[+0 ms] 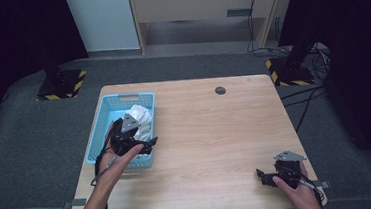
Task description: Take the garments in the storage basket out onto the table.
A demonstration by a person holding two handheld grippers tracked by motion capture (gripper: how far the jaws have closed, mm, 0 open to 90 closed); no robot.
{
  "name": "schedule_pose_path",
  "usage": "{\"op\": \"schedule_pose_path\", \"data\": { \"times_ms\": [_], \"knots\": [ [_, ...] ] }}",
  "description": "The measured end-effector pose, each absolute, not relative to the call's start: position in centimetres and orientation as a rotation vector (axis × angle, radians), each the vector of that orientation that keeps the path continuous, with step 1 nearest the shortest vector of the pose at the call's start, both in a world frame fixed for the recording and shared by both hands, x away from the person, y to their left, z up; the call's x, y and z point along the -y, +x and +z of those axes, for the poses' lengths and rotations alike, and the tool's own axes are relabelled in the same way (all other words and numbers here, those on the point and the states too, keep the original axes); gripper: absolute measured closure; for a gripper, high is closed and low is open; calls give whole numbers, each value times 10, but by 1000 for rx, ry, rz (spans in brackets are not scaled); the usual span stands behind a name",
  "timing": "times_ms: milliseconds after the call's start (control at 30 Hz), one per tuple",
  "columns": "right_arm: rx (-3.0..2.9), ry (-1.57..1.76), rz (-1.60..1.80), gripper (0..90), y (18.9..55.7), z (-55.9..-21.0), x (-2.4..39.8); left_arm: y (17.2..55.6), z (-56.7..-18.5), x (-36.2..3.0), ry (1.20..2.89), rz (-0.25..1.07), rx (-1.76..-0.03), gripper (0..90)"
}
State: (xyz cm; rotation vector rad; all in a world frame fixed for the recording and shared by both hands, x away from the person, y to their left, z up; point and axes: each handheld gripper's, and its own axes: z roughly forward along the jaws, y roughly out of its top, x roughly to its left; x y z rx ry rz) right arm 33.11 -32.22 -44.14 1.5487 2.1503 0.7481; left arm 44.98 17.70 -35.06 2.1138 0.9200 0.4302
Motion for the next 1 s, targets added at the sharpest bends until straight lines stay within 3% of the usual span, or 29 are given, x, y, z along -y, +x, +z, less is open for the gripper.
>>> {"op": "schedule_pose_path", "data": {
  "times_ms": [533,1000],
  "knots": [
    [-2151,1547,748,3,331,-441,322,469,-362,-212,2122,464,-989,24],
    [-2150,1549,748,2,331,-441,322,485,-370,-218,2151,458,-1027,22]
  ]
}}
